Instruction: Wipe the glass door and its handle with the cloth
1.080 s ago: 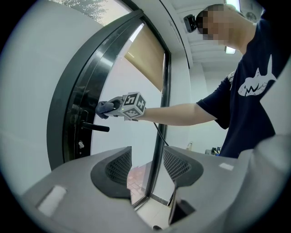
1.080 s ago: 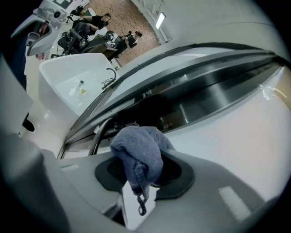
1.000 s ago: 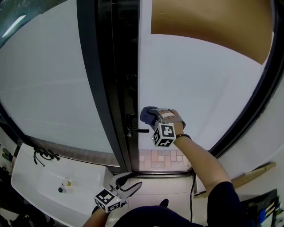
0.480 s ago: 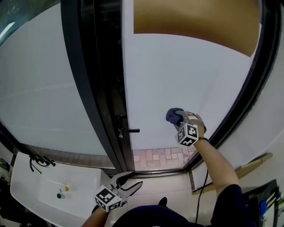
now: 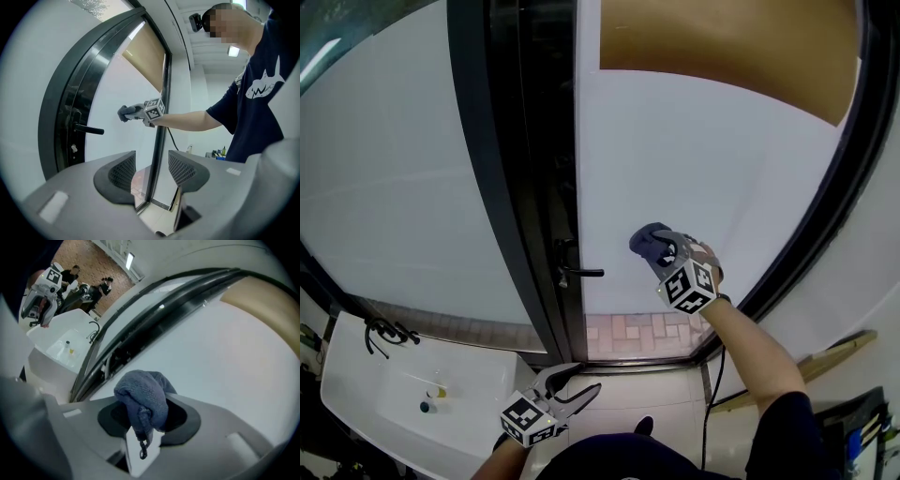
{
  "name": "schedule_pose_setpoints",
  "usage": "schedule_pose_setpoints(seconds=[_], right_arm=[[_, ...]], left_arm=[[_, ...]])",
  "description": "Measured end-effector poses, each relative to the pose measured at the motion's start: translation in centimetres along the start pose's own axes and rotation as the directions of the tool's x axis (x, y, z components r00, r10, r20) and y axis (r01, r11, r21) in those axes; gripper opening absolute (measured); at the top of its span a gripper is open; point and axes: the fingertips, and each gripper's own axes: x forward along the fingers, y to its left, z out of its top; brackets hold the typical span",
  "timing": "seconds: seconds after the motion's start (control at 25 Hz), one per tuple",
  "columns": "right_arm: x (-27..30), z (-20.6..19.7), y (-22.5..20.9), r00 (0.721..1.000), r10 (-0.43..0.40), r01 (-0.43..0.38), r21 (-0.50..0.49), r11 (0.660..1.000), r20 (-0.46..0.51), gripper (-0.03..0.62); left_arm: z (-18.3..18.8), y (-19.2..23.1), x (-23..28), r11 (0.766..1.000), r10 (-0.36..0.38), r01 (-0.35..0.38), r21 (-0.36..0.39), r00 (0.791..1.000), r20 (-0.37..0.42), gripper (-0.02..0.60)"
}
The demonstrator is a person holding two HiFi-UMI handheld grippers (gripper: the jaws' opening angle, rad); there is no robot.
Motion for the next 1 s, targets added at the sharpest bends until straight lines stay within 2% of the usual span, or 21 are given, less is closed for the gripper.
schedule_pose_setpoints(seconds=[0.24, 0.44, 0.56, 0.64, 0.76, 0.92, 1.0], right_arm=[[3.3, 12.2, 3.1, 0.980, 0.089, -0.083, -0.041, 0.996, 0.179, 0.132], [6.8, 17.7, 4.2, 0.970, 0.123, -0.111, -0.072, 0.991, 0.207, 0.132], [9.2, 18.0, 4.7, 0.978, 0.128, -0.120, -0.056, 0.991, 0.167, 0.132], [10.1, 17.5, 5.0, 0.978, 0.140, -0.142, 0.001, 0.990, 0.151, 0.132], [10.8, 16.0, 6.3, 0.974, 0.191, -0.202, 0.085, 0.976, 0.124, 0.132], [12.2, 13.4, 9.8, 0.960, 0.277, -0.280, 0.098, 0.955, 0.045, 0.132], [12.4, 13.0, 10.5, 0.953, 0.300, -0.303, 0.145, 0.942, 0.043, 0.132]], left_arm=[[-0.1, 0.5, -2.0, 0.999, 0.051, -0.051, -0.010, 0.999, 0.013, 0.213], [-0.4, 1.2, -3.9, 0.995, 0.100, -0.099, -0.026, 0.995, 0.029, 0.213], [-0.7, 1.4, -4.8, 0.992, 0.120, -0.118, -0.037, 0.992, 0.037, 0.213], [-0.7, 1.6, -5.3, 0.991, 0.131, -0.129, -0.043, 0.991, 0.040, 0.213], [-1.0, 1.9, -5.9, 0.989, 0.141, -0.139, -0.051, 0.989, 0.038, 0.213], [-1.3, 2.0, -5.8, 0.990, 0.132, -0.130, -0.058, 0.991, 0.037, 0.213], [-1.2, 1.9, -5.6, 0.991, 0.125, -0.122, -0.057, 0.991, 0.039, 0.213]])
